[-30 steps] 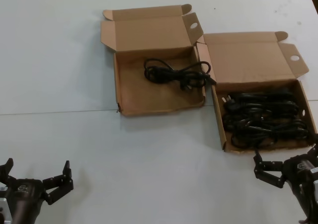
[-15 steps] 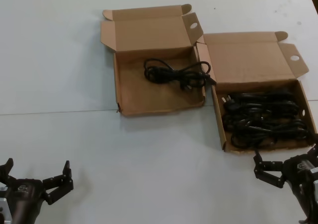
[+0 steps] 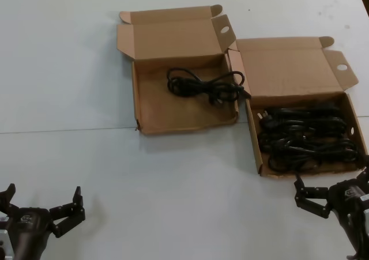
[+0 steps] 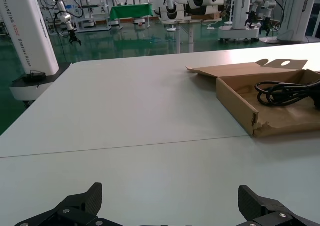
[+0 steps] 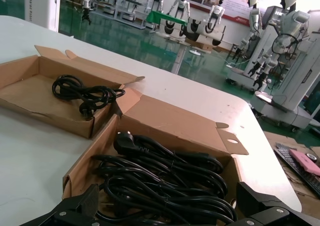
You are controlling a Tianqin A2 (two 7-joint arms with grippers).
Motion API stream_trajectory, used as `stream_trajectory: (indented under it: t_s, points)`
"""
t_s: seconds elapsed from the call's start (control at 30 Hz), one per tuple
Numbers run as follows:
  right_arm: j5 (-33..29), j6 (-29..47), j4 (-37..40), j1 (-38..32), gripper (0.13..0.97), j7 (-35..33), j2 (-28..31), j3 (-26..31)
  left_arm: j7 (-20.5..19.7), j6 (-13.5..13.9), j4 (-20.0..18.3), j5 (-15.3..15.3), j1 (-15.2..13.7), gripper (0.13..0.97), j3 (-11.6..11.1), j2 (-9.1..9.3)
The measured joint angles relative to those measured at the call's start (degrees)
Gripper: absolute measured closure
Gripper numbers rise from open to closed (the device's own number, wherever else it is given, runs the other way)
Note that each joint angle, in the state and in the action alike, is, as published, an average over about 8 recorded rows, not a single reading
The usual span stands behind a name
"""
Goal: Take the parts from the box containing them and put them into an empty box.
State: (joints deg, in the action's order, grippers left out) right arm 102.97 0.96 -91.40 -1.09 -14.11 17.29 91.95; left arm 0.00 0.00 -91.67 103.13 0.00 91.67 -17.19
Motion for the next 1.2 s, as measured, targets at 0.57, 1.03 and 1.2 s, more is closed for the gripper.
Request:
stream_trajectory:
  t_s: [0.57,1.03,1.2]
  points:
    - [0.0,0.0,0.0,0.0,0.129,0.0,0.0,0.0,0.0,0.0,0.0,0.0,0.0,0.132,0.0,0.00]
    - [0.0,0.0,0.0,0.0,0.129,0.0,0.0,0.0,0.0,0.0,0.0,0.0,0.0,0.132,0.0,0.00]
    - [0.0,0.0,0.0,0.0,0.129,0.0,0.0,0.0,0.0,0.0,0.0,0.0,0.0,0.132,0.0,0.00]
